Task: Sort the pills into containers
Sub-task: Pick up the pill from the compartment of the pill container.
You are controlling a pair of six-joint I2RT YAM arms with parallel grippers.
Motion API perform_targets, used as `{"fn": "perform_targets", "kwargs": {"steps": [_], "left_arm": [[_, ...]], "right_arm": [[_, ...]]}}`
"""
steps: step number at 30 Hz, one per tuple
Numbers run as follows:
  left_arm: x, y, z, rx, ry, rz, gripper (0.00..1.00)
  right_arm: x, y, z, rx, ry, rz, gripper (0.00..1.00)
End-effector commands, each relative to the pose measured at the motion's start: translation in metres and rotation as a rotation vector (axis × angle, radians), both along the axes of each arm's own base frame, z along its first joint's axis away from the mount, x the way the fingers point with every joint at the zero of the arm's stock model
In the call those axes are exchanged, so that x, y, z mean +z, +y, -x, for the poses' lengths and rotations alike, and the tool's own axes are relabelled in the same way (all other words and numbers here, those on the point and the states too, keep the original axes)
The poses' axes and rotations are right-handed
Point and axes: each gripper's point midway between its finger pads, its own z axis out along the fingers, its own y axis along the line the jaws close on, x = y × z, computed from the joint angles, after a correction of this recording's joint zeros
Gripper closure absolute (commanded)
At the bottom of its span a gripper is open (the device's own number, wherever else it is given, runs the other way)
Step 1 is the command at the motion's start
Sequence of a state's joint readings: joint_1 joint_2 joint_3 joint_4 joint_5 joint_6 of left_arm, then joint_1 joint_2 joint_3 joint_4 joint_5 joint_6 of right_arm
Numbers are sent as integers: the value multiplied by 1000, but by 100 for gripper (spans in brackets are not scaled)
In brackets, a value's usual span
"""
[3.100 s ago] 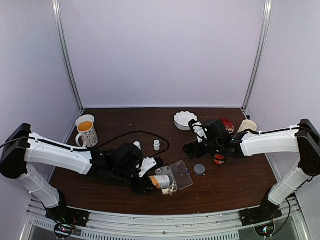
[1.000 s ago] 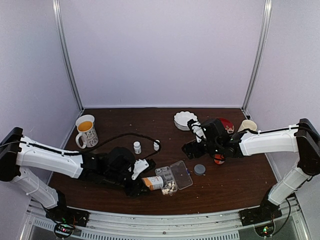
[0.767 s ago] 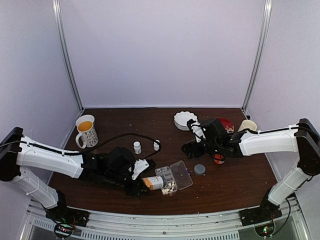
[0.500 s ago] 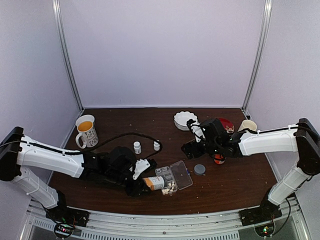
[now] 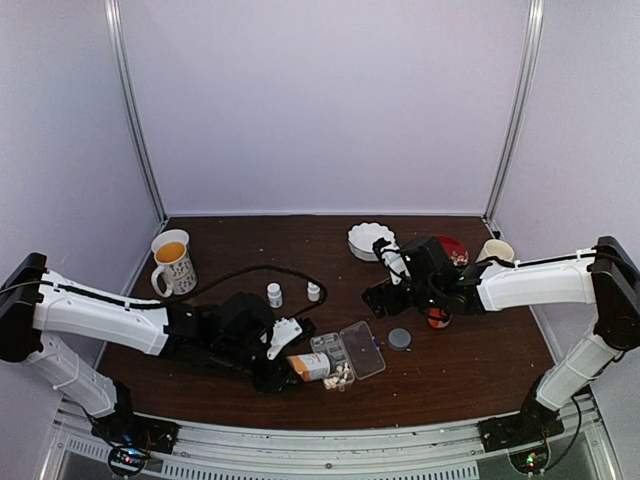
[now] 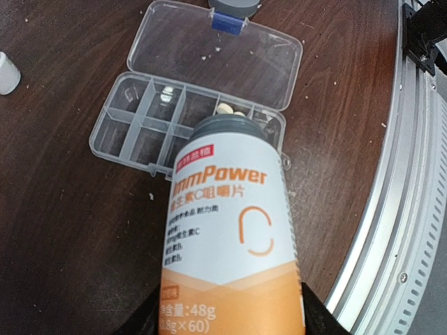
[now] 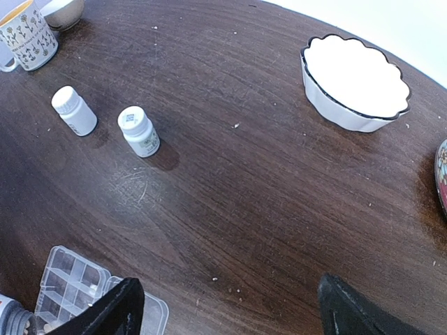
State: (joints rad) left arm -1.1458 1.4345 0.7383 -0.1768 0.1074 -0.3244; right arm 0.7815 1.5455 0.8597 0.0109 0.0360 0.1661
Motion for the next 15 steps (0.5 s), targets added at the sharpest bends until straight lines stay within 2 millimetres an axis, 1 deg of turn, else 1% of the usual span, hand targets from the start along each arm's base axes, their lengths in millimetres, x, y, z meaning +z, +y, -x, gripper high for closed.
{"fn": "perform_targets", "kwargs": {"steps": [1,3,6,10,13,14,15], "left_arm": [[11,-16,-2,-13,6,21,100],[17,-18,-3,-11,-11,49,100],[3,-7,-7,13,-30,3,100],[15,-11,-5,-1,-30,34,100],[6,-6,-7,13,-35,3,100],[8,-7,-5,6,-24,-5,100],[16,-11,-4,-1,-17,12,100]], "right_arm": [[5,5,-5,-8,-20,11,11],[4,5,-5,-6,-19,10,11],[5,5,-5,-7,-21,12,11],[4,5,-5,-6,-21,13,11],[5,6,-5,-5,-22,13,11],[4,5,-5,-6,-21,16,11],[4,5,-4,-4,-21,16,11]]}}
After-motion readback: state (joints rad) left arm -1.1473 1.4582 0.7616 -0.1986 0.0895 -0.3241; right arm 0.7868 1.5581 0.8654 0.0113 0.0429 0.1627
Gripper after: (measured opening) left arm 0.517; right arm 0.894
